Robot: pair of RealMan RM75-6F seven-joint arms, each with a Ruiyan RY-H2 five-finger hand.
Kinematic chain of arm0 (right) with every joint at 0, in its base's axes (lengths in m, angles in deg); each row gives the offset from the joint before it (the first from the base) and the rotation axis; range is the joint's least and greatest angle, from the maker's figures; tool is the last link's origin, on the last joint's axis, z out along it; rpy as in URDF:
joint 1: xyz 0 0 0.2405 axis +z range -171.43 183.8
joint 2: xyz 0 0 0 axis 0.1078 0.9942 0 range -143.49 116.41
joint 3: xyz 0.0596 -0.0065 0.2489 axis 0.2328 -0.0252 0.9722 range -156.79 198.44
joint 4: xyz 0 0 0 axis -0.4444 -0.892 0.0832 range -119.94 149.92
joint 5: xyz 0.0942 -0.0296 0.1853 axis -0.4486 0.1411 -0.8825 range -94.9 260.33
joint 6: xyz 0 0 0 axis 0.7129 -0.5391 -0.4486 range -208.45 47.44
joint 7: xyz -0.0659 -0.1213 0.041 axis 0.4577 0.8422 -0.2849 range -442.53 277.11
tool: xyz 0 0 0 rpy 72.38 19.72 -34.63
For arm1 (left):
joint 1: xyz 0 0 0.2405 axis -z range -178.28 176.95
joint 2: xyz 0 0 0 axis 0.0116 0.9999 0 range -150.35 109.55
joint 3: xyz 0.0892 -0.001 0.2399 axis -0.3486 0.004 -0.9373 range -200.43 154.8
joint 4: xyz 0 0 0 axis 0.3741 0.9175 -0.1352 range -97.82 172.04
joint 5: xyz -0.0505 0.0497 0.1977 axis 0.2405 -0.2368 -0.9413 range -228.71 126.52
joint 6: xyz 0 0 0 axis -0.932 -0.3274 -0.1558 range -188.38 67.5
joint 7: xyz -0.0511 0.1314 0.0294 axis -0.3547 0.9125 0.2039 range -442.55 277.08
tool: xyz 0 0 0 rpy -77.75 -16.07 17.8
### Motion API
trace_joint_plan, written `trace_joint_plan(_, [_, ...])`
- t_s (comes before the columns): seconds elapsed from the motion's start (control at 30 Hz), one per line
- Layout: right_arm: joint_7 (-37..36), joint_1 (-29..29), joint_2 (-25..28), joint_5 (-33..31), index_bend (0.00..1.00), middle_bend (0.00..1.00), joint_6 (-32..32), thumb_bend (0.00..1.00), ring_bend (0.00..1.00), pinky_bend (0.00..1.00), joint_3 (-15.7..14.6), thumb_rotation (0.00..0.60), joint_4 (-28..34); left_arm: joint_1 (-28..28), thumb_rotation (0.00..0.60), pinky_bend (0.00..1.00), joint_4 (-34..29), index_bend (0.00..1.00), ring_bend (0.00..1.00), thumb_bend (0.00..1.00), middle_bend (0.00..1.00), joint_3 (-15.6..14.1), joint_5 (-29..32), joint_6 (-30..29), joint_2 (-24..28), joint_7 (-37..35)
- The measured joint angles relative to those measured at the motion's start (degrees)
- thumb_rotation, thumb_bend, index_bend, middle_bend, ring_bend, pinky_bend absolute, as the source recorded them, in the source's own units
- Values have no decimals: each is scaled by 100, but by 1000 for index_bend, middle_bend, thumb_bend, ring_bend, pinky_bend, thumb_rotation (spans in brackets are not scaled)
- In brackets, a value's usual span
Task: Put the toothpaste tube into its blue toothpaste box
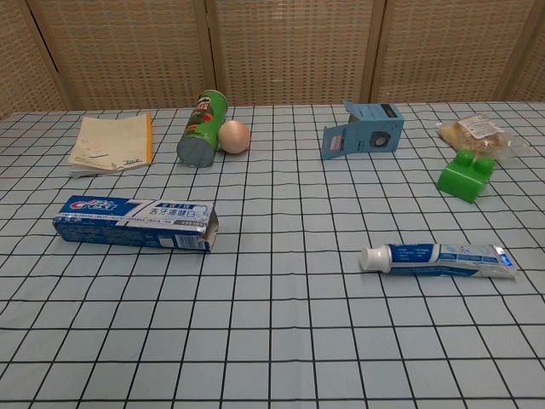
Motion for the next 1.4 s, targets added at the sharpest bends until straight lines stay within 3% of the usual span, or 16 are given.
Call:
trace_joint_plan(0.23, [-51,10,-27,-28,0,0,185,0,0,0,27,600,44,-27,600,0,-11,0,0,0,0,30,-83,-23,30,-54])
trace_joint_plan(0.4, [-134,196,-19,-104,58,43,705,0,35,7,42,600,109,-19,600,0,0,0,0,0,0,68,-92,-1,34,-56])
trace_joint_plan(0.57, [-262,622,-59,-288,230,246,1668,85,241,219,106,600,104,8,600,0,10,0,0,0,0,128,-4,62,26,-7])
trace_joint_plan(0.67, [-408,986,-171,-426,305,319,2362,145,308,300,183,600,19,10,600,0,21,0,0,0,0,152,37,90,13,23])
trace_joint_plan(0.9, [-490,1565,-964,-694,344,358,3217,241,350,362,330,600,-772,-8,600,0,27,0,0,0,0,136,-40,98,-5,54])
trace_joint_plan(1.07, [-249,1758,-1417,-818,357,373,3524,256,364,379,332,600,-1258,-19,600,0,34,0,0,0,0,146,-23,128,-1,49])
trace_joint_plan(1.4, [84,1900,-1813,-924,414,416,3685,315,407,414,308,600,-1502,-15,600,0,58,0,0,0,0,176,-1,199,-12,51])
